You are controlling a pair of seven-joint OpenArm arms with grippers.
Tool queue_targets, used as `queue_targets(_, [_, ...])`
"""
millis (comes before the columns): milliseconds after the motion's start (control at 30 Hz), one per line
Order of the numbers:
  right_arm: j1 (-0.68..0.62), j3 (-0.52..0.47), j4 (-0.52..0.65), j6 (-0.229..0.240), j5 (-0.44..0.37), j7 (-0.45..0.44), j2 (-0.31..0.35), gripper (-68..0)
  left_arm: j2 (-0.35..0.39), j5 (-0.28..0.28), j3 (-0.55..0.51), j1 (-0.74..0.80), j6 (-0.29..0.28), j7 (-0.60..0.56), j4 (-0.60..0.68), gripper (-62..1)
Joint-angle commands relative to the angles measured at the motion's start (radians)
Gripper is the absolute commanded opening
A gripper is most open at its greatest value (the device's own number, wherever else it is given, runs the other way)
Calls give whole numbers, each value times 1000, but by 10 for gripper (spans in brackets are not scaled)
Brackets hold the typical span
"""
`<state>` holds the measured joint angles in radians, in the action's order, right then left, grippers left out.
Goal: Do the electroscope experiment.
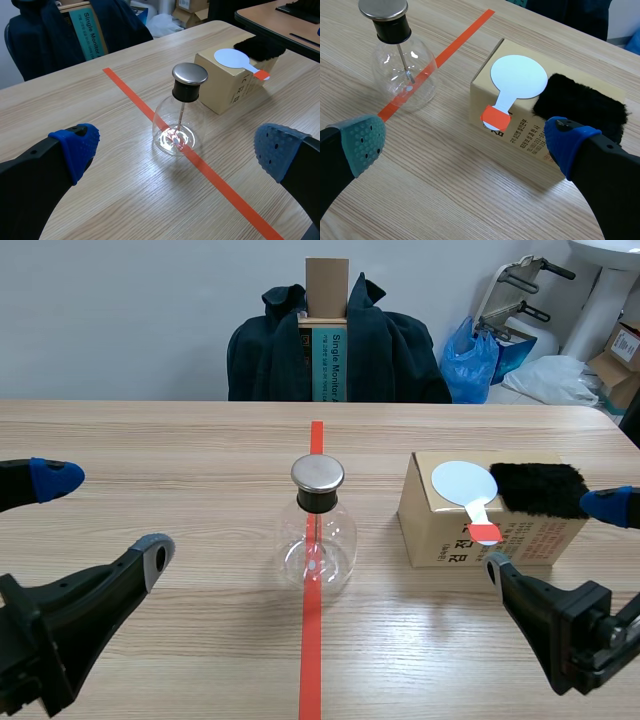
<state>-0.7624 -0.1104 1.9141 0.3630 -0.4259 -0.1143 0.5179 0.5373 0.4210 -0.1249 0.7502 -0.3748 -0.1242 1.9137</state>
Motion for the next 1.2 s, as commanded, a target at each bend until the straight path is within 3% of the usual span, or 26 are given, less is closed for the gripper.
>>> queue_targets(0, [12, -14, 10, 1, -4, -19, 5, 4, -5, 4, 5, -19, -5, -16, 13, 14])
queue_targets(700, [12, -15, 10, 4, 15, -37, 6, 4, -5, 2, 5, -19, -5, -14, 13, 14])
queue_targets(800, [12, -15, 10, 4, 184, -94, 6, 4, -5, 2, 5, -19, -5, -14, 13, 14])
queue_targets(967, [12, -15, 10, 0, 544, -212, 5, 4, -5, 2, 5, -19, -5, -14, 13, 14])
queue_targets(1100, [11, -14, 10, -8, 832, -241, 5, 4, -5, 2, 5, -19, -5, -14, 13, 14])
queue_targets(1167, [11, -14, 6, -41, 979, -240, 5, 4, -5, 2, 5, -19, -5, -14, 13, 14])
